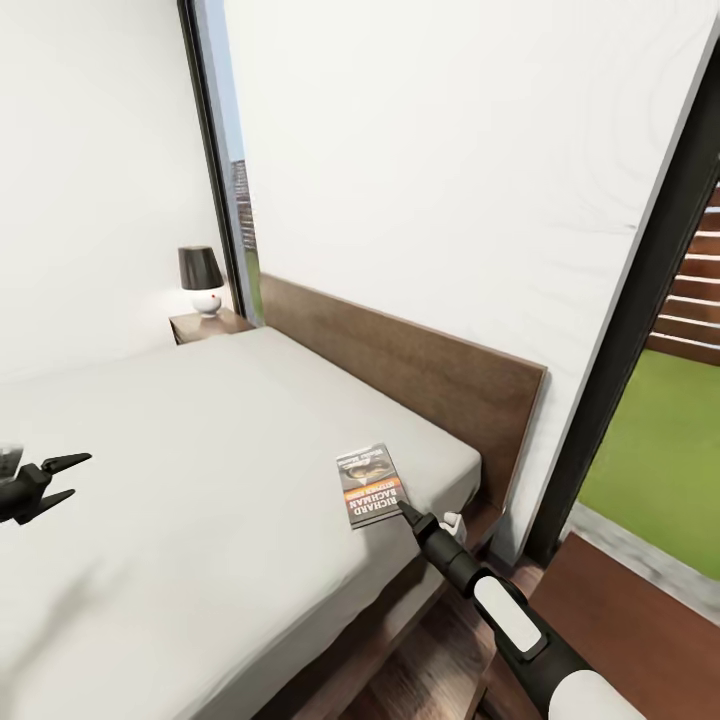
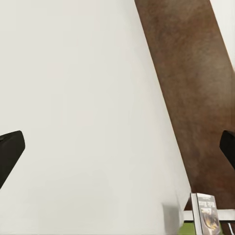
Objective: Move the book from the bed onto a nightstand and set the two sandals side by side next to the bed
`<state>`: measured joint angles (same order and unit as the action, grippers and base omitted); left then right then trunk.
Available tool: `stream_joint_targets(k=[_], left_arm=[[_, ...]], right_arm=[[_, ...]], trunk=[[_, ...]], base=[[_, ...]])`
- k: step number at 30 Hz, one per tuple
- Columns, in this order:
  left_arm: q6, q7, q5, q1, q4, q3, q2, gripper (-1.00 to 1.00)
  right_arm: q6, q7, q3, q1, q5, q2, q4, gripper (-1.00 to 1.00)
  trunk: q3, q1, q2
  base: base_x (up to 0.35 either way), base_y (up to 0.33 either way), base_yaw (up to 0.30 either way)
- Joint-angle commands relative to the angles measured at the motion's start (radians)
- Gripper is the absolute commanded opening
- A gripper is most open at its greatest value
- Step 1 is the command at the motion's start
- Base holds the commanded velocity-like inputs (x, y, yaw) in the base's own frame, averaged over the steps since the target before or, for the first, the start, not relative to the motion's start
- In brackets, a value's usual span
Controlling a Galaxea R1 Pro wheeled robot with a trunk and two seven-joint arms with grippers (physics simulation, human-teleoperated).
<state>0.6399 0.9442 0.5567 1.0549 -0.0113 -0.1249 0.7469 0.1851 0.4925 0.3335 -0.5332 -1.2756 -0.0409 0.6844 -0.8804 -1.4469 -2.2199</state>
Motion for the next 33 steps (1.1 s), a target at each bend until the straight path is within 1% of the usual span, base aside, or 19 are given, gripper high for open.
stream_joint_targets(k=[1,8,12,13,23,33], left_arm=[[0.006,0.002,-0.006,0.001,0.001,-0.007,0.0,1.0],[0.006,-0.001,-0.007,0.001,0.001,-0.007,-0.005,1.0],[0.005,-0.004,-0.007,-0.002,0.002,-0.007,-0.022,1.0],[0.005,-0.005,-0.007,-0.003,0.001,-0.007,-0.029,1.0],[0.003,-0.007,-0.008,-0.004,0.001,-0.007,-0.042,1.0],[-0.002,-0.008,-0.008,-0.004,0.001,-0.007,-0.074,1.0]], right_arm=[[0.004,0.001,0.003,-0.001,-0.01,-0.001,0.0,-1.0],[0.004,0.004,0.0,-0.001,-0.01,-0.003,0.0,-1.0],[0.005,0.004,-0.001,-0.001,-0.01,-0.003,0.0,-1.0],[0.008,0.004,-0.002,-0.001,-0.01,-0.004,0.0,-1.0],[0.032,0.005,-0.003,-0.001,-0.012,-0.006,0.001,-1.0],[0.038,0.006,-0.004,-0.001,-0.013,-0.008,0.001,-1.0]], trunk=[[0.002,0.004,0.007],[0.024,0.031,0.056],[0.037,0.046,0.084],[0.04,0.05,0.091],[0.071,0.088,0.161],[0.102,0.127,0.231]], base=[[0.0,0.0,0.0],[0.0,0.0,0.0],[0.0,0.0,0.0],[0.0,0.0,0.0],[0.0,0.0,0.0],[0.0,0.0,0.0]])
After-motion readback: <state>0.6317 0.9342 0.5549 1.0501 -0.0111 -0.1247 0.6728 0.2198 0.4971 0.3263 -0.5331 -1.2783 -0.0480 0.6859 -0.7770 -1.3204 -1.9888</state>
